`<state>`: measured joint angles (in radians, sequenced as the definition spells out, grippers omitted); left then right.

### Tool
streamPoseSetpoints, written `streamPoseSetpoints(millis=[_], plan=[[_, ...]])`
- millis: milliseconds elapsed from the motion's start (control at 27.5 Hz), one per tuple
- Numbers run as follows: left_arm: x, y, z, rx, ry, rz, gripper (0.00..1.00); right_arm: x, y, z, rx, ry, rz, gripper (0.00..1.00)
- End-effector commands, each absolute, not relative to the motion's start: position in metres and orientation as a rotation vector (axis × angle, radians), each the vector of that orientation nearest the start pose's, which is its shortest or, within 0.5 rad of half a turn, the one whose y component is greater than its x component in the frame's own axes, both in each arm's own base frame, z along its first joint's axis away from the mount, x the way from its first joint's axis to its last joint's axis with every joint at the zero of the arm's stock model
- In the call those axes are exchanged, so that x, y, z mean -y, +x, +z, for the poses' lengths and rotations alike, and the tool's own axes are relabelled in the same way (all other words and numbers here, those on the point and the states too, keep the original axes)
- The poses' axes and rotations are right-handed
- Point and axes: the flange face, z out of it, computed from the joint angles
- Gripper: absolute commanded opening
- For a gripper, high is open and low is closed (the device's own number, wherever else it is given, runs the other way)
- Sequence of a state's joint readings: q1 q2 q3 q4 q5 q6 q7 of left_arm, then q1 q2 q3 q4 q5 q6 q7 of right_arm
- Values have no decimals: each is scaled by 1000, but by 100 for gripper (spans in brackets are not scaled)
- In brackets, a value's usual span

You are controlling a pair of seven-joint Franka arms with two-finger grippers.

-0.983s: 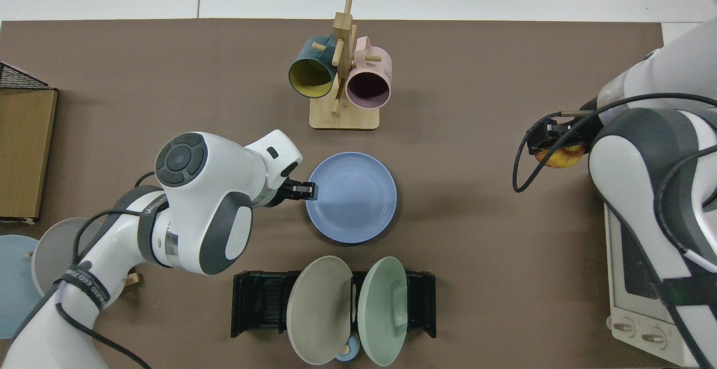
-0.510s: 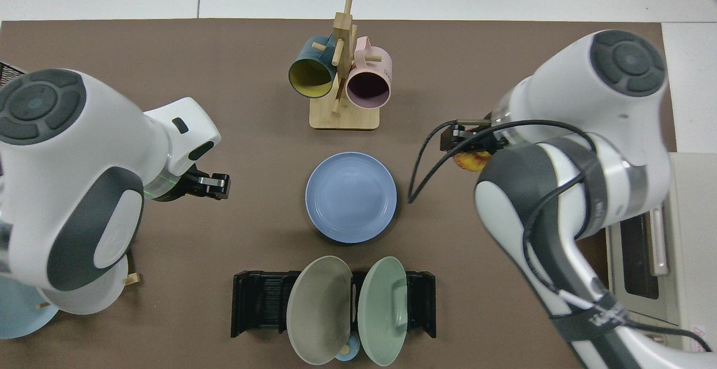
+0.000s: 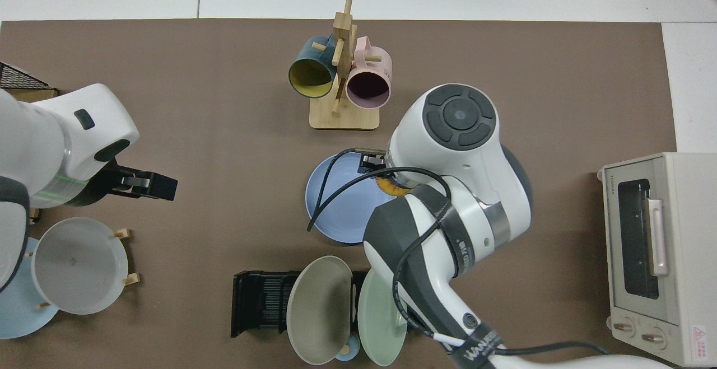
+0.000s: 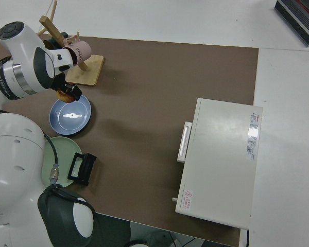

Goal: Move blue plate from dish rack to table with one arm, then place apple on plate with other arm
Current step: 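Carry the apple over the plate with the right gripper while the left gripper withdraws, then release the apple onto the blue plate and raise the right gripper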

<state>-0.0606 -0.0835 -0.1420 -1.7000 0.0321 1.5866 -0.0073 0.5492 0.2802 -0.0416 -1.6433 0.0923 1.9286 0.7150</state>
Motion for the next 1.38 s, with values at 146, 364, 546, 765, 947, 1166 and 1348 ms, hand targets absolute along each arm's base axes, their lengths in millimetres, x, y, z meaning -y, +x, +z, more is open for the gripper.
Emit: streamPoseSetpoints(millis=[146, 364, 546, 765, 947, 1166, 1348], plan=[[86, 517, 615, -249, -3089, 57, 100, -401, 553, 395, -527, -3032, 2, 0], [75, 517, 613, -216, -3139, 90, 100, -419, 552, 361, -536, -3025, -10, 0], [74, 516, 616, -209, -3138, 83, 100, -427, 548, 336, -523, -3036, -13, 0], [64, 518, 616, -180, -3142, 83, 100, -418, 547, 323, -526, -3054, 8, 0], [63, 518, 616, -178, -3142, 83, 100, -413, 539, 308, -520, -3079, 42, 56], [63, 518, 616, -178, -3142, 83, 100, -403, 548, 312, -552, -3067, 44, 100], [63, 518, 616, -178, -3142, 83, 100, -398, 557, 344, -559, -3041, 13, 100]])
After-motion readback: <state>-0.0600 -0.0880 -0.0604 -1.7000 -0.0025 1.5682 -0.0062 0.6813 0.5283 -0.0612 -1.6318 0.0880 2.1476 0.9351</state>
